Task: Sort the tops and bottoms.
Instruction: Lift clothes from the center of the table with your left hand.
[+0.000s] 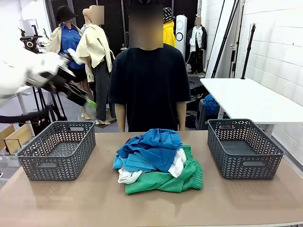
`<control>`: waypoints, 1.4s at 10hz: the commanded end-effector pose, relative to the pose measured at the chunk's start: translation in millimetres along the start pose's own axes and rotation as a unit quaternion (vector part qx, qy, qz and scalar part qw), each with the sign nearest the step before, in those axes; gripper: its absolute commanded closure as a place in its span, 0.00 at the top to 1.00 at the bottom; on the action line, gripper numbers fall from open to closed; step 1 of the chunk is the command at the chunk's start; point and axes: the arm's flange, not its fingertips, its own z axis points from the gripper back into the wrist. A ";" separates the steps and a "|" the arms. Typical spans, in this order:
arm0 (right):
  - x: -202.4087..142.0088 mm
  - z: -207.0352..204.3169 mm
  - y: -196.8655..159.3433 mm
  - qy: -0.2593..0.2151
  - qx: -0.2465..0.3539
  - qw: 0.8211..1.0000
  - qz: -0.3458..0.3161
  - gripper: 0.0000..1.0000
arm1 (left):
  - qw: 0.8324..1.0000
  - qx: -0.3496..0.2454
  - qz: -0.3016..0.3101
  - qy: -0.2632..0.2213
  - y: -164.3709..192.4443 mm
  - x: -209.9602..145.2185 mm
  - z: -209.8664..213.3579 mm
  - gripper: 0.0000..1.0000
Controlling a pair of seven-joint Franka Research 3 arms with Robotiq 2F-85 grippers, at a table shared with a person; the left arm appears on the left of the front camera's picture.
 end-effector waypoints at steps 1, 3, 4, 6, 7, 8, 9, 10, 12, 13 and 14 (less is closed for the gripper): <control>1.7 0.0 -2.6 0.003 0.000 1.000 0.003 1.00 | 0.998 -0.032 -0.047 0.023 4.3 15.1 -45.2 1.00; 1.7 0.0 -2.6 0.003 0.000 1.000 0.003 1.00 | 0.997 -0.049 -0.052 0.035 -9.6 17.4 -72.6 1.00; 1.7 0.0 -2.6 0.003 0.000 1.000 0.003 1.00 | 0.996 0.018 -0.052 0.070 -1.3 -2.2 -53.5 1.00; 1.7 0.0 -2.6 0.003 0.000 1.000 0.003 1.00 | 0.997 -0.050 -0.047 0.037 -28.9 18.1 -79.3 1.00; 1.7 0.0 -2.6 0.003 0.000 1.000 0.003 1.00 | 0.997 -0.050 -0.047 0.037 -28.9 18.1 -79.3 1.00; 1.7 0.0 -2.6 0.003 0.000 1.000 0.003 1.00 | 0.997 -0.050 -0.047 0.037 -28.9 18.1 -79.3 1.00; 1.7 0.0 -2.6 0.003 0.000 1.000 0.003 1.00 | 0.997 -0.036 -0.045 0.049 -29.8 18.7 -81.7 1.00; 1.7 0.0 -2.6 0.003 0.000 1.000 0.003 1.00 | 0.995 -0.056 -0.072 0.030 -35.5 29.3 -96.3 1.00; 1.7 0.0 -2.6 0.003 0.000 1.000 0.003 1.00 | 0.992 -0.083 -0.095 0.010 -31.9 53.2 -133.5 1.00; 1.7 0.0 -2.6 0.003 0.000 1.000 0.003 1.00 | 0.990 -0.098 -0.102 0.003 -31.4 61.8 -146.6 1.00; 1.7 0.0 -2.6 0.003 0.000 1.000 0.003 1.00 | 0.988 -0.108 -0.107 0.006 -31.5 68.7 -159.9 1.00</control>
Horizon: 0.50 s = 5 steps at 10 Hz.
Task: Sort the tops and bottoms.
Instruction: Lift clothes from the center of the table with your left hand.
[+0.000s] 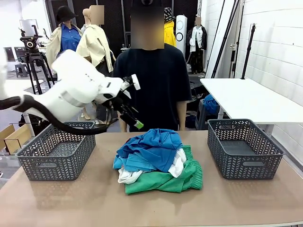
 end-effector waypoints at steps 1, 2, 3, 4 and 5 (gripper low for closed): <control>1.6 0.0 -2.4 0.004 0.000 1.000 0.003 1.00 | 0.999 -0.040 -0.016 -0.004 17.8 3.4 -23.6 1.00; 1.6 0.0 -2.4 0.004 0.000 1.000 0.003 1.00 | 0.998 -0.064 -0.026 0.003 14.5 8.9 -36.8 1.00; 1.6 0.0 -2.4 0.004 0.000 1.000 0.003 1.00 | 0.997 -0.074 -0.034 0.011 13.8 10.6 -47.0 1.00; 1.6 0.0 -2.4 0.004 0.000 1.000 0.003 1.00 | 0.995 -0.086 -0.036 0.022 14.2 9.2 -57.0 1.00; 1.6 0.0 -2.4 0.004 0.000 1.000 0.003 1.00 | 0.994 -0.101 -0.031 0.025 13.0 6.6 -65.3 1.00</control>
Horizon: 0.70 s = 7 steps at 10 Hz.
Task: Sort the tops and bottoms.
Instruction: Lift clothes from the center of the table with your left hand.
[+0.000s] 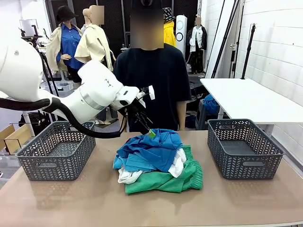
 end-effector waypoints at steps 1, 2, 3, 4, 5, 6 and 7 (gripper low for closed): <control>1.6 -0.1 -2.2 0.004 0.000 1.000 0.003 1.00 | 1.000 -0.014 -0.004 0.014 9.0 -3.2 -5.4 1.00; 1.6 -0.1 -2.2 0.004 0.000 1.000 0.003 1.00 | 1.000 -0.016 -0.004 0.016 12.3 -8.0 -11.4 1.00; 1.6 -0.1 -2.2 0.004 0.000 1.000 0.003 1.00 | 1.000 -0.011 -0.003 0.016 14.7 -11.4 -15.4 1.00; 1.6 -0.1 -2.2 0.004 0.000 1.000 0.003 1.00 | 1.000 -0.002 0.000 0.022 17.0 -14.9 -19.8 1.00; 1.6 -0.1 -2.2 0.004 0.000 1.000 0.003 1.00 | 1.000 0.001 0.004 0.026 19.6 -18.0 -23.0 1.00; 1.6 -0.1 -2.2 0.004 0.000 1.000 0.003 1.00 | 1.000 0.004 0.006 0.028 22.1 -20.6 -26.5 1.00; 1.6 -0.1 -2.2 0.004 0.000 1.000 0.003 1.00 | 1.000 0.003 0.010 0.028 24.0 -21.6 -29.6 1.00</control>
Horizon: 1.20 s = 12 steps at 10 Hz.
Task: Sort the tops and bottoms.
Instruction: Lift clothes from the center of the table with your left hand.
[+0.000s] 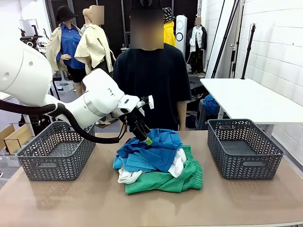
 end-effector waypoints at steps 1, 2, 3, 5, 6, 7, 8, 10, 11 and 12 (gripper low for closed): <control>1.7 0.0 -2.3 0.003 0.000 1.000 0.003 1.00 | 1.000 0.003 0.007 0.004 7.0 3.8 -6.5 1.00; 1.7 0.0 -2.3 0.003 0.000 1.000 0.003 1.00 | 1.000 0.000 0.008 0.008 8.2 2.8 -9.9 1.00; 1.7 0.0 -2.3 0.003 0.000 1.000 0.003 1.00 | 1.000 -0.003 0.007 0.006 8.5 2.8 -10.1 1.00; 1.7 0.0 -2.3 0.003 0.000 1.000 0.003 1.00 | 1.000 -0.002 0.006 -0.002 8.7 4.0 -8.6 0.75; 1.7 0.0 -2.3 0.003 0.000 1.000 0.003 1.00 | 1.000 -0.002 0.007 -0.004 8.8 4.3 -8.3 0.55; 1.7 0.0 -2.3 0.003 0.000 1.000 0.003 1.00 | 1.000 -0.002 0.006 -0.004 8.4 4.4 -7.7 0.35; 1.7 0.0 -2.3 0.003 0.000 1.000 0.003 1.00 | 1.000 -0.004 0.006 -0.005 7.6 5.0 -6.9 0.15; 1.7 0.0 -2.3 0.003 0.000 1.000 0.003 1.00 | 1.000 -0.008 0.006 -0.008 6.9 5.1 -7.2 0.00; 1.7 0.0 -2.3 0.003 0.000 1.000 0.003 1.00 | 1.000 -0.009 0.007 -0.009 6.9 5.0 -7.2 0.00; 1.7 0.0 -2.3 0.003 0.000 1.000 0.003 1.00 | 1.000 -0.010 0.007 -0.008 6.9 5.2 -7.3 0.00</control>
